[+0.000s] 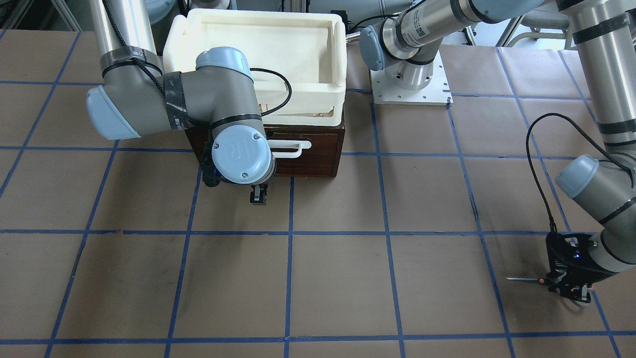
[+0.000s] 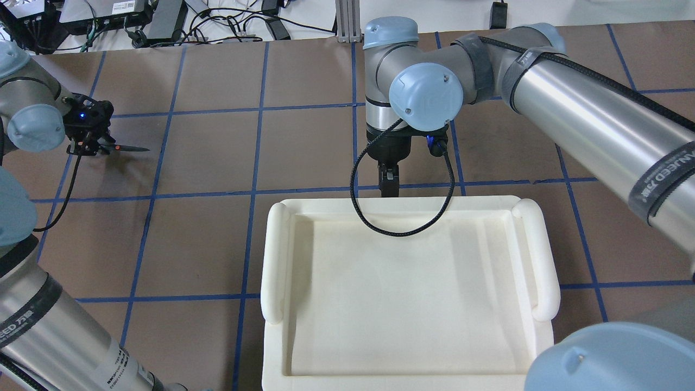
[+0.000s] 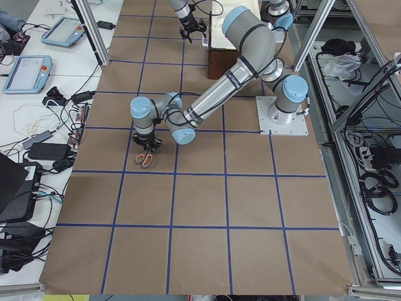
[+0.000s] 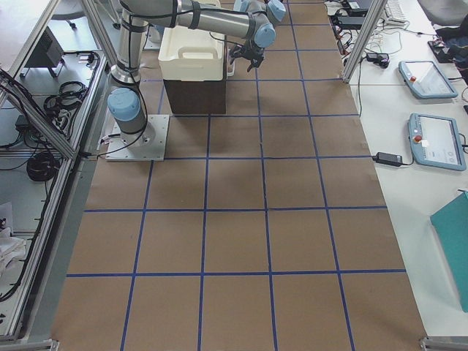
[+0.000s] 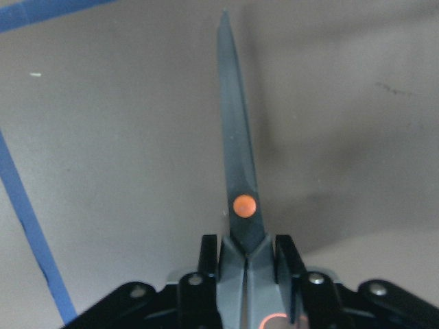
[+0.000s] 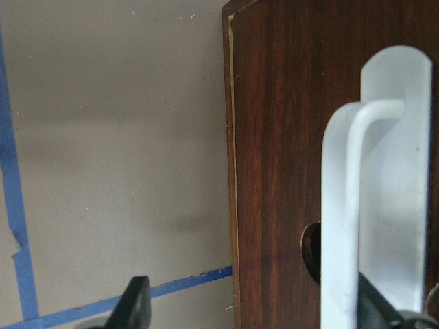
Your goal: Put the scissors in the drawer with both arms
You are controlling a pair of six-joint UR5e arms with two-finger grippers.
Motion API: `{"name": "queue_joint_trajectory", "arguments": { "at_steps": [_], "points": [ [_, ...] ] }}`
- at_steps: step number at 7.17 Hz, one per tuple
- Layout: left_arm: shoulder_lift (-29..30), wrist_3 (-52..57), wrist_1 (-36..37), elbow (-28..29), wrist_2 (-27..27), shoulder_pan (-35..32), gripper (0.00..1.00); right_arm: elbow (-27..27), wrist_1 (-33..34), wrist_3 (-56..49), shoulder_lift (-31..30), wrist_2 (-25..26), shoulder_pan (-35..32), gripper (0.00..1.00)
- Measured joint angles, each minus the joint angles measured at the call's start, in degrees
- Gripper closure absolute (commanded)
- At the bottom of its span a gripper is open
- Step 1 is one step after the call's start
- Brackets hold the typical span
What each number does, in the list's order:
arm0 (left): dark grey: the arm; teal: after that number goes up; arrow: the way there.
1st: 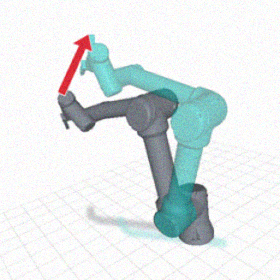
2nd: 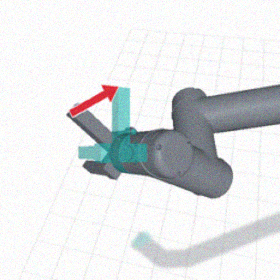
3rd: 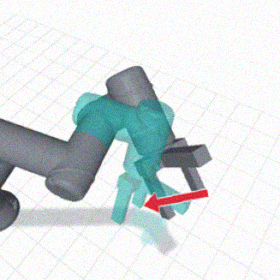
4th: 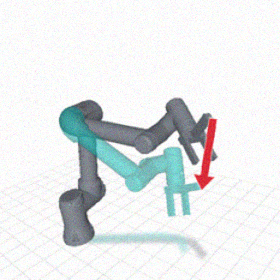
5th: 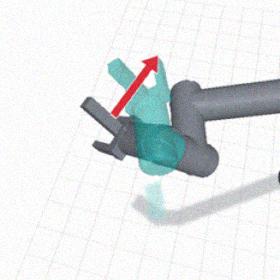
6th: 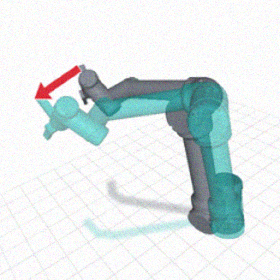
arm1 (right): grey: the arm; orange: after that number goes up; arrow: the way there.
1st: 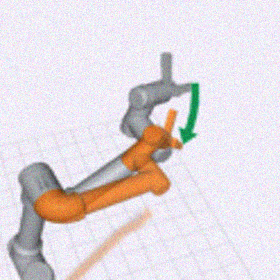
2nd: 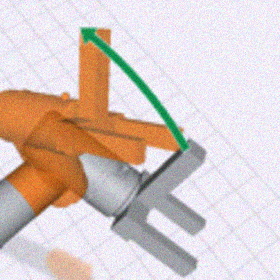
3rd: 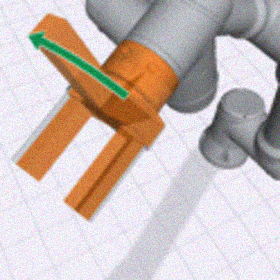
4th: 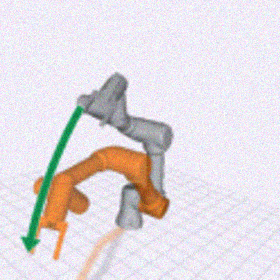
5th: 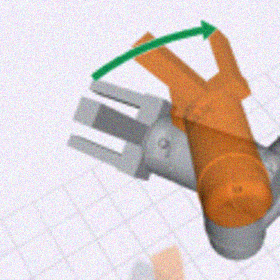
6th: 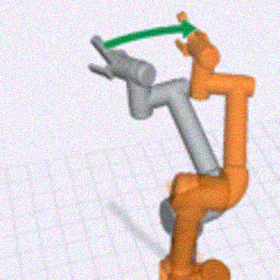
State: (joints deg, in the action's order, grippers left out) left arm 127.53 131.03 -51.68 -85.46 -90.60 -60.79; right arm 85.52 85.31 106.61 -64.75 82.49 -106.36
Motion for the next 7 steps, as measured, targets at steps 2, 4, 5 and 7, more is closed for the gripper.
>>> {"name": "queue_joint_trajectory", "arguments": {
  "at_steps": [2, 4, 5, 7],
  "points": [
    [-1.95, -2.35, -0.50, -0.38, -0.18, -0.99, 1.00, 0.00, 0.17, -0.09, 0.05, -0.02, 0.00, 0.00],
    [-3.90, -5.21, -2.49, -0.80, -0.44, -2.73, 1.00, 0.09, 0.37, -0.20, 0.12, -0.02, -0.03, 0.00],
    [-4.42, -5.84, -3.04, -1.31, -0.43, -3.04, 1.00, 0.13, 0.46, -0.17, 0.13, -0.15, -0.06, 0.00],
    [-5.49, -6.70, -3.34, -2.31, -0.22, -3.48, 1.00, 0.23, 0.37, -0.06, 0.15, -0.77, -0.07, 0.00]
  ]
}}
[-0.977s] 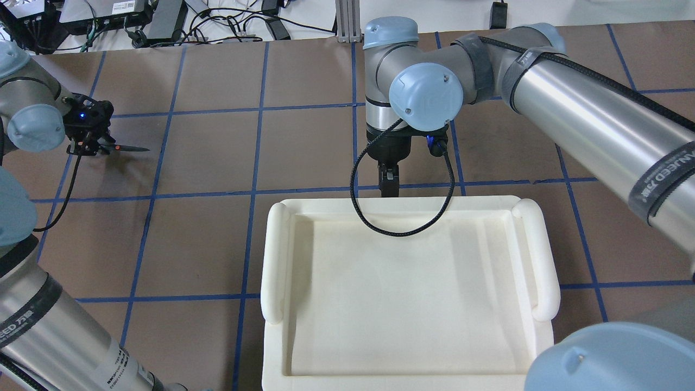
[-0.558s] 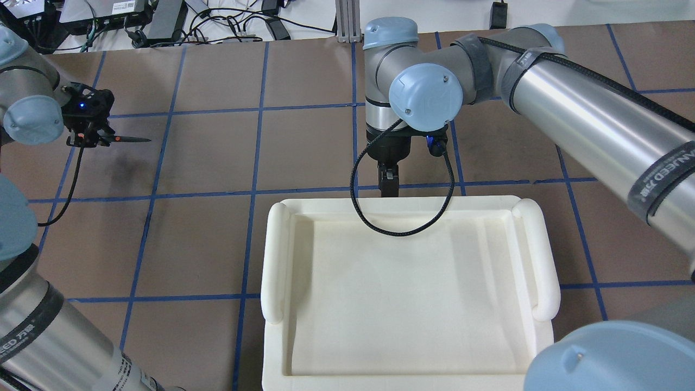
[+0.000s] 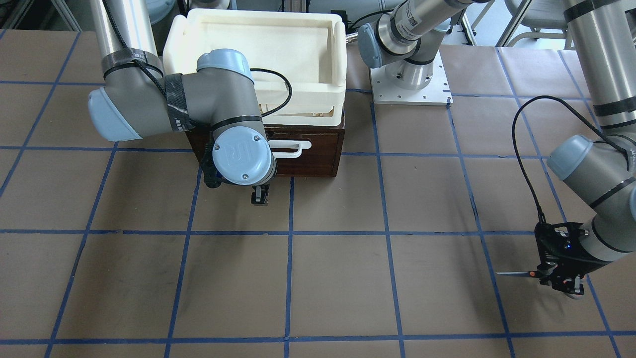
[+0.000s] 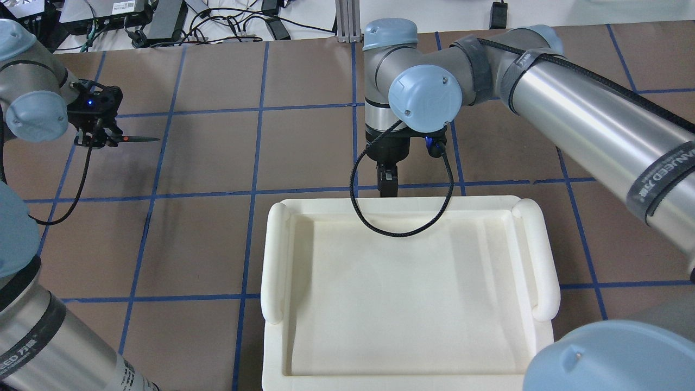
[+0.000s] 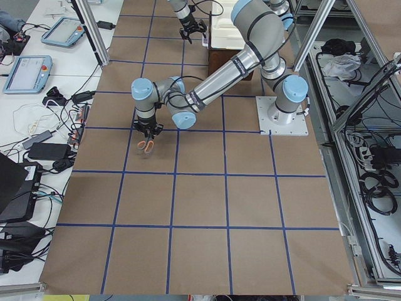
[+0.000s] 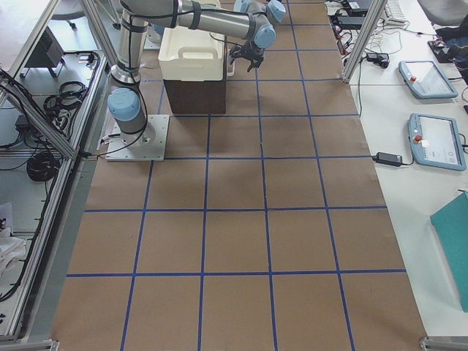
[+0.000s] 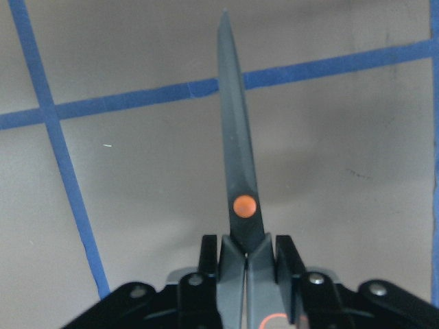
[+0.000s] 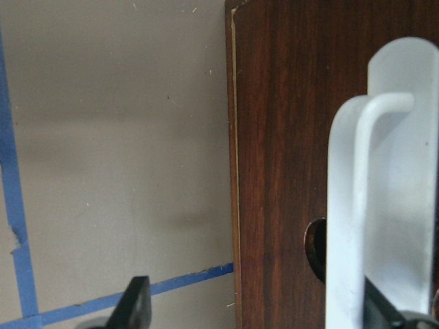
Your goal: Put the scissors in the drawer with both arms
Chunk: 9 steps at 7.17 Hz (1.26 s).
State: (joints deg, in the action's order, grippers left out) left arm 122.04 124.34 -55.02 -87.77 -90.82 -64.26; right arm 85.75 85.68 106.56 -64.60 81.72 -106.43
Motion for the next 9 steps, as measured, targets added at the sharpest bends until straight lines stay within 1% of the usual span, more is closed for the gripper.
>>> {"name": "queue_joint_trajectory", "arguments": {
  "at_steps": [4, 7, 9],
  "points": [
    [-2.95, -1.02, -1.32, -0.60, -0.11, -3.03, 1.00, 1.28, 0.96, -0.41, 0.01, -1.46, -0.23, 0.00],
    [-4.35, -1.90, -1.79, -0.81, 0.13, -3.72, 1.00, 1.13, 6.80, -3.75, 0.09, -0.80, -0.26, 0.00],
    [-4.68, -2.80, -1.83, -0.82, -0.03, -4.78, 1.00, 0.81, 8.73, -5.84, 0.16, 0.12, -0.11, 0.00]
  ]
}}
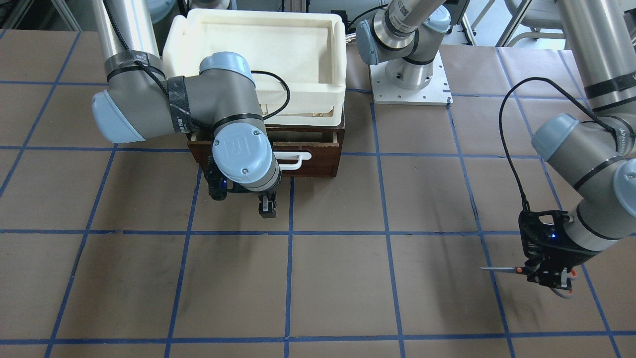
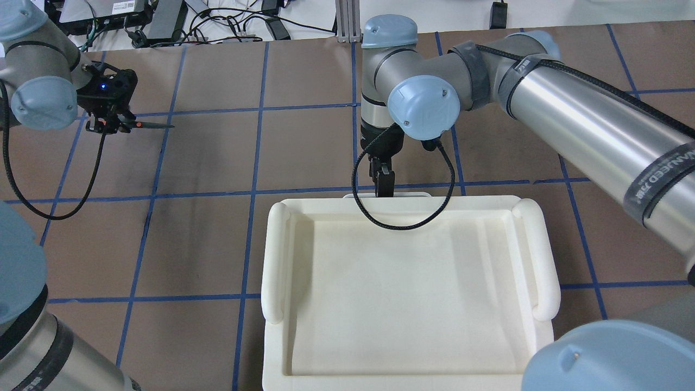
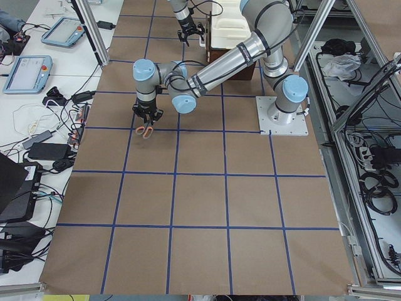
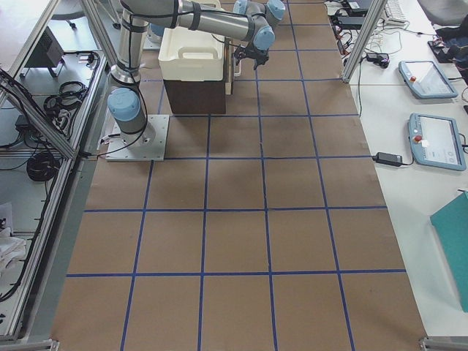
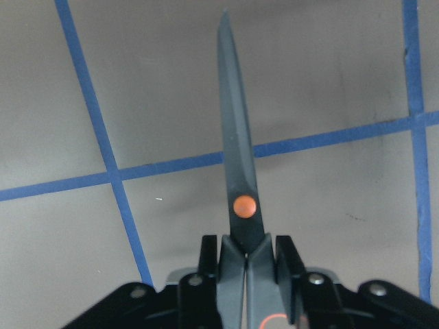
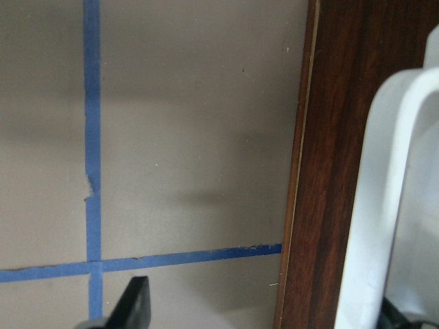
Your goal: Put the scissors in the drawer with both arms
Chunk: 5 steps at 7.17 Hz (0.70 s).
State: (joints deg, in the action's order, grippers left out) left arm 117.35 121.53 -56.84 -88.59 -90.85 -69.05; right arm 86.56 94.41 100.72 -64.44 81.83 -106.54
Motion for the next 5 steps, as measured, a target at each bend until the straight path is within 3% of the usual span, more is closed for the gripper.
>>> {"name": "queue_joint_trajectory", "arguments": {
  "at_steps": [5],
  "points": [
    [-0.22, -2.65, -0.89, -0.09, -0.01, -0.56, 1.00, -1.96, 2.37, -2.89, 1.55, 1.47, 0.28, 0.00]
  ]
}}
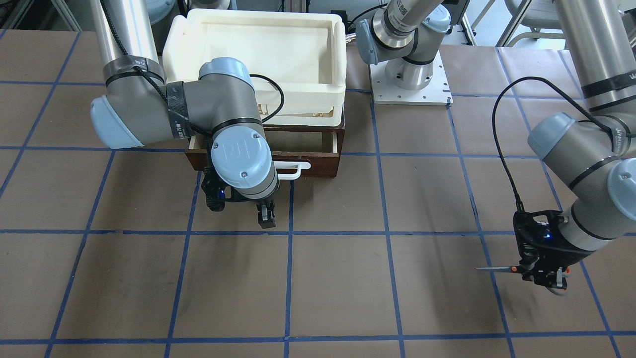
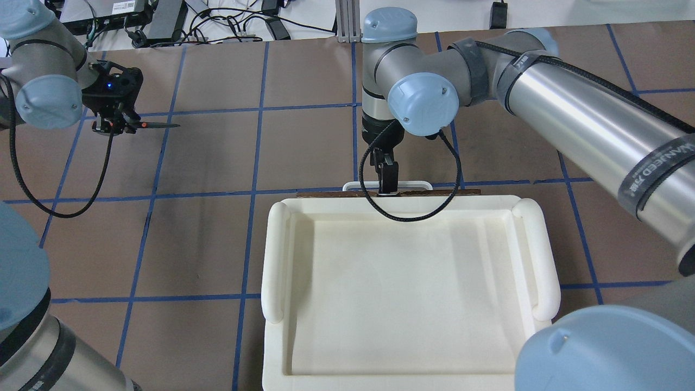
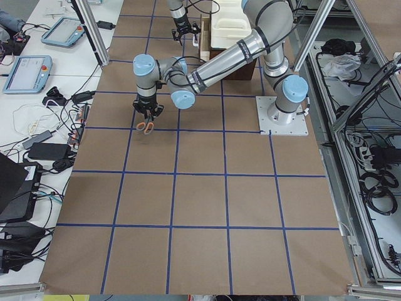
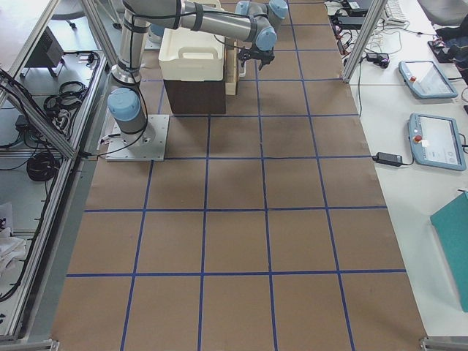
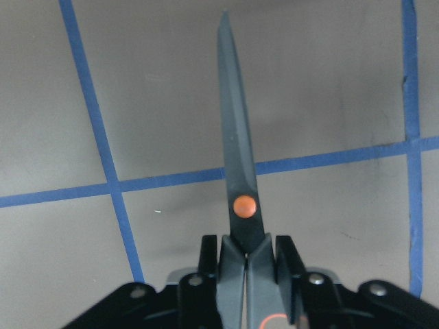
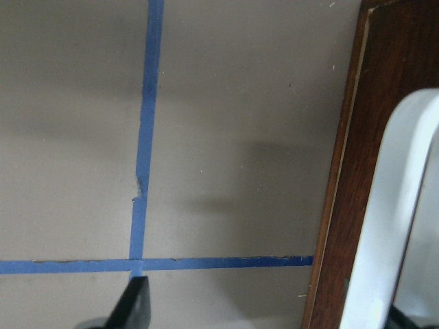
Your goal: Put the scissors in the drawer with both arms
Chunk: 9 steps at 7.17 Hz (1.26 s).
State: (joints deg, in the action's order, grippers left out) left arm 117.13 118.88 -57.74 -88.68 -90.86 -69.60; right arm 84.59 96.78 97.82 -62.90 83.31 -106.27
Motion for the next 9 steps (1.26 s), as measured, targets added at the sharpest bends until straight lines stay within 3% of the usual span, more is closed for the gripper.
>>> {"name": "queue_joint_trajectory", "arguments": {
  "at_steps": [5, 9],
  "points": [
    [-1.04, -1.67, -1.68, -0.20, 0.49, -1.05, 1.00, -3.71, 0.15, -1.32, 2.17, 0.06, 0.28, 0.00],
    [-3.60, -6.15, -4.47, -0.39, 0.02, -6.33, 1.00, -7.33, 0.08, -2.65, 4.52, 1.09, 0.48, 0.00]
  ]
}}
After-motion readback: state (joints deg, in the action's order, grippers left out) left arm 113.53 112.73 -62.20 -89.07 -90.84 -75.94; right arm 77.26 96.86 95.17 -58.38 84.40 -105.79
